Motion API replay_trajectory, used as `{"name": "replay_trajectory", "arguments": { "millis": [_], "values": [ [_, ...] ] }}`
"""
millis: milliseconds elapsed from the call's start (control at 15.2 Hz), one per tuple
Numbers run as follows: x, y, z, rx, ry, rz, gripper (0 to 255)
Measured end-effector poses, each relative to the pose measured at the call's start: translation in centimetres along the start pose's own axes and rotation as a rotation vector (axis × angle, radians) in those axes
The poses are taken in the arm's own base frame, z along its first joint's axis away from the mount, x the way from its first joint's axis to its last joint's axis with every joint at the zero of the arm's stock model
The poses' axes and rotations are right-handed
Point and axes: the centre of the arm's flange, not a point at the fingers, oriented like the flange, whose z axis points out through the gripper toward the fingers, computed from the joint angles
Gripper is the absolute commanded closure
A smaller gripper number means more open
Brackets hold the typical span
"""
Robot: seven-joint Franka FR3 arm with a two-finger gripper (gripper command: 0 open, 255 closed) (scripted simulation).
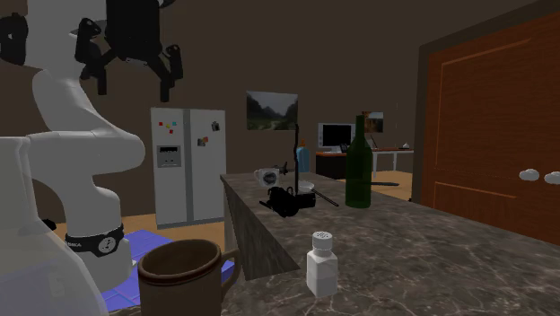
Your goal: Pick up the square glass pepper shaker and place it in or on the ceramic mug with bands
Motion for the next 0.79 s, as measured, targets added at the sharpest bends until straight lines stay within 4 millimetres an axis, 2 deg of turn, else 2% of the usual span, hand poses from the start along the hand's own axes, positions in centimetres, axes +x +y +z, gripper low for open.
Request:
{"name": "replay_trajectory", "arguments": {
  "millis": [132,264,594,792],
  "values": [
    [0.4,-0.3,0.3,-0.001,0.001,0.0,0],
    [1.7,-1.7,1.4,-0.002,0.004,-0.001,0],
    [5.5,-5.0,4.7,-0.007,0.017,-0.002,0],
    [8.6,-7.0,6.7,-0.01,0.025,-0.003,0]
  ]
}}
